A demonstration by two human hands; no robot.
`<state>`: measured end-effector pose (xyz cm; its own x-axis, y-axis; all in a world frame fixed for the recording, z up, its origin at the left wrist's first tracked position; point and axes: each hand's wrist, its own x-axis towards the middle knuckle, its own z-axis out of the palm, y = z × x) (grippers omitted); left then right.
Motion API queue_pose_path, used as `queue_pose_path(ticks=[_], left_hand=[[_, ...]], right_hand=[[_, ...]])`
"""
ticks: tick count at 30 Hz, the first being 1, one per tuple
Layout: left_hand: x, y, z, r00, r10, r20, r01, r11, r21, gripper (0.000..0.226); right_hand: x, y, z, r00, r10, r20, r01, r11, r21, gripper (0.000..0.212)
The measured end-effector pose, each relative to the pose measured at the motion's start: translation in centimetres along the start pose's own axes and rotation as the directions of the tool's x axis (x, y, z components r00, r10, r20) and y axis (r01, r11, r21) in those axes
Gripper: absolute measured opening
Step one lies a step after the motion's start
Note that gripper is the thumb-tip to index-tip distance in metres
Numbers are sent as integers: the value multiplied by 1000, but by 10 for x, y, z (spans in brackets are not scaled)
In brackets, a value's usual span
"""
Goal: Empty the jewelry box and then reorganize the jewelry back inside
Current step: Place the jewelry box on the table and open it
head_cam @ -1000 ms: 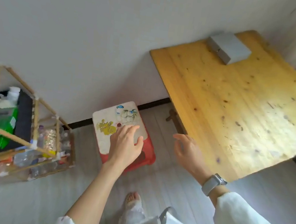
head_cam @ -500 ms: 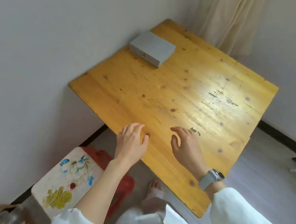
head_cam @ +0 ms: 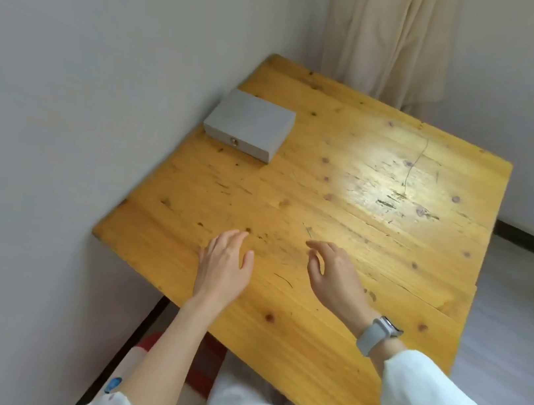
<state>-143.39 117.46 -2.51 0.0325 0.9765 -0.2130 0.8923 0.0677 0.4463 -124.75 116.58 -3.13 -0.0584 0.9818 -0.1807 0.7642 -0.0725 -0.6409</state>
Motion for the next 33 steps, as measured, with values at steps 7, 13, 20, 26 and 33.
queue_pose_path(ticks=[7,13,20,26,33], left_hand=[[115,-41,-27,996,86,5,-86,996,-37,37],[212,-87,-49,971,218,93,-219,976,-7,36],[262,-126,-40,959,248,137,-246,969,-29,37],[281,-154,7,946,316,77,-320,946,57,38],[286,-179,53,872,461,-167,-431,883,187,35]], right_hand=[[87,-28,27,988,114,-109,-109,993,54,32],[167,-68,75,969,221,-109,-210,972,103,32],[206,-81,116,960,247,-128,-233,965,116,32],[230,-58,150,957,164,-240,-157,986,47,30],[238,-30,194,889,-50,-455,-9,992,-127,29]])
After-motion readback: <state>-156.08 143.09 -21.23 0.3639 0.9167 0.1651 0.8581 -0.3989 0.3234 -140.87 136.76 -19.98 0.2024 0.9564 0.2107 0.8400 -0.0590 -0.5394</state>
